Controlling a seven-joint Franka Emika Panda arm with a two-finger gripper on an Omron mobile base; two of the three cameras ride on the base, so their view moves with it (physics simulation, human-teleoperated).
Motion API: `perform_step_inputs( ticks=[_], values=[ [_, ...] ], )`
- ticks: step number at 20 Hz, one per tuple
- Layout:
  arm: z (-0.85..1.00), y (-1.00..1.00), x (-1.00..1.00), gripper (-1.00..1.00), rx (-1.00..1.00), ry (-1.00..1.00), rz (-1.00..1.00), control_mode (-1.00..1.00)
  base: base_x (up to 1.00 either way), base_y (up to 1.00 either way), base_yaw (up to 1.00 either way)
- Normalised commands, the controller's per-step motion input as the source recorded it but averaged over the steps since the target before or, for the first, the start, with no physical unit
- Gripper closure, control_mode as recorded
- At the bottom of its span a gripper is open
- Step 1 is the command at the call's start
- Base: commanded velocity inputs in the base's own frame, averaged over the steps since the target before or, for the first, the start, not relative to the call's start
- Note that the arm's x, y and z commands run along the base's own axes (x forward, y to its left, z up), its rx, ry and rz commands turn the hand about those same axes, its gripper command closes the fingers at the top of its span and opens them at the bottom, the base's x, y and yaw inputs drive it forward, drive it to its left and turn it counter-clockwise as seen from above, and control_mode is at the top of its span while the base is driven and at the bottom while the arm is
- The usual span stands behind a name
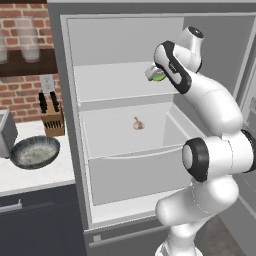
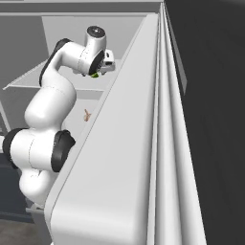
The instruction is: Grab a lemon wedge from the fridge and one ice cube from the ice bowl, and put them in the glass of lemonade.
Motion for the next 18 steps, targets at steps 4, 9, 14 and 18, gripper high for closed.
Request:
perform_step_inputs(
  ticks=[4, 9, 14, 18],
  values=[
    [0.00, 0.00, 0.03, -1.00, 0.00, 0.00, 0.02, -1.00, 0.00, 0.00, 0.00],
    [0.00, 0.04, 0.00, -1.00, 0.00, 0.00, 0.04, -1.00, 0.00, 0.00, 0.00],
    [-0.22, 0.09, 0.00, -1.00, -0.01, 0.00, 0.04, -1.00, 0.00, 0.00, 0.00],
    [-0.19, 0.13, 0.00, -1.00, 0.00, 0.00, 0.04, -1.00, 0.00, 0.00, 0.00]
  ],
)
